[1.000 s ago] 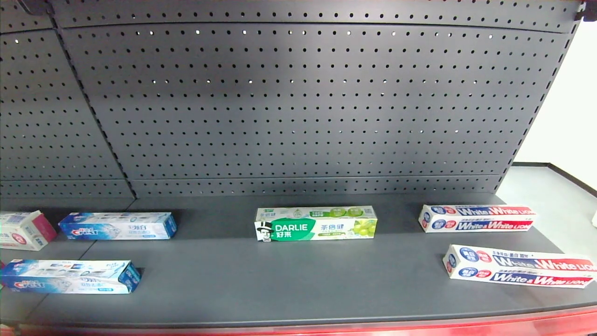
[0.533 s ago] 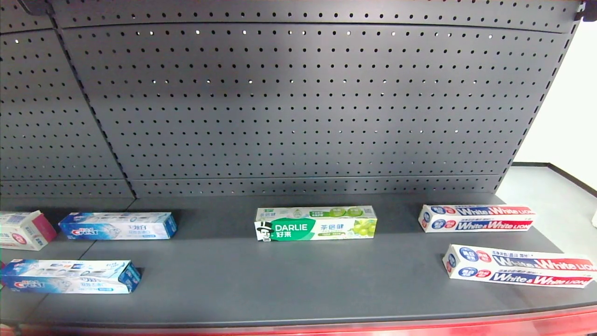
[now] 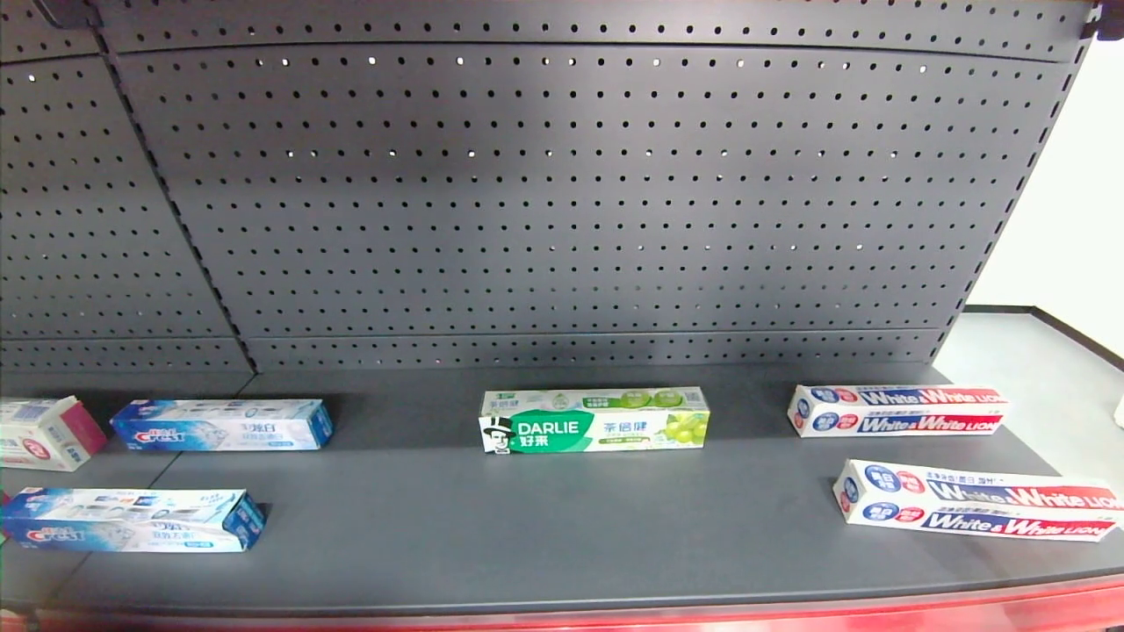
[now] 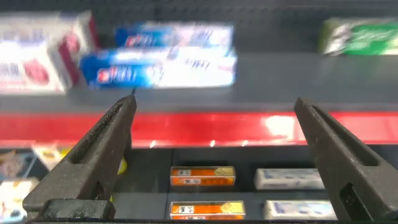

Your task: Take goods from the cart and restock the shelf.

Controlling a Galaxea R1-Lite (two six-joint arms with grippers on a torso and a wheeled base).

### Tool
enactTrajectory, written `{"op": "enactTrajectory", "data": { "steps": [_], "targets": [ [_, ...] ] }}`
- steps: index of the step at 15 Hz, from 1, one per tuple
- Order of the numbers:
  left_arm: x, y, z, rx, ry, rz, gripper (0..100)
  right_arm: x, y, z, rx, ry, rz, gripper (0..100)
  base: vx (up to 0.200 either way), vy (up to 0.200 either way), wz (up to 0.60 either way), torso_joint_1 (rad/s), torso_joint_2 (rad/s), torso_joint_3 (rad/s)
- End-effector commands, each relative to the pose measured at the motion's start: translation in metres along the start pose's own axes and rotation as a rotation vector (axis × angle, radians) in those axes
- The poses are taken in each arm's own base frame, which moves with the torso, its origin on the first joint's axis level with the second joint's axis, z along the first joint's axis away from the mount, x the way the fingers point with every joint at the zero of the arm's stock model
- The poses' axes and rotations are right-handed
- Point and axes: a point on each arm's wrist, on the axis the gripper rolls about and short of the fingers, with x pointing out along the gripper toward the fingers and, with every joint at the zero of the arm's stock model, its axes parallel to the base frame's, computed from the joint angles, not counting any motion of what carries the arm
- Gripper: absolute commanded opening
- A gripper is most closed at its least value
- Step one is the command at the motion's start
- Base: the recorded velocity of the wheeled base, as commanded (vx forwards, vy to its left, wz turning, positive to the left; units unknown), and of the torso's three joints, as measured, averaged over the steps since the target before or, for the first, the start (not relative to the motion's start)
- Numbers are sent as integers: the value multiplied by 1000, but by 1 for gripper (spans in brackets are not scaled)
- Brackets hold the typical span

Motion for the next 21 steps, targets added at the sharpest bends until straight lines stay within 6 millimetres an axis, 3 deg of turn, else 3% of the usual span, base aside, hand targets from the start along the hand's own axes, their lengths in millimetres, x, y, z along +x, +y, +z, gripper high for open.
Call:
{"op": "enactTrajectory", "data": {
  "steps": [1,4,5,6,9,14,17,21],
  "targets": [
    [7,-2,51,18,57,-132,100,0,0,-1,-1,-2,0,0,0,0,0,0,0,0],
    [26,-6,96,22,86,-307,100,1,0,-1,2,-2,-9,0,0,0,0,0,0,0],
    [28,-7,98,23,89,-310,100,1,0,-1,2,-2,-9,0,0,0,0,0,0,0],
    [52,-10,112,69,154,-313,100,2,0,-1,0,5,-7,0,0,0,0,0,0,0],
    [86,-16,111,119,268,-346,100,6,0,-2,1,24,-5,0,0,0,0,0,0,0],
    [118,-36,108,153,393,-517,100,7,0,-7,-1,35,-6,0,0,0,0,0,0,0],
    [148,-57,120,171,443,-600,100,7,0,-6,-1,30,-1,0,0,0,0,0,0,0],
    [180,-81,119,212,505,-704,100,9,0,-10,-1,42,5,0,0,0,0,0,0,0]
  ]
}}
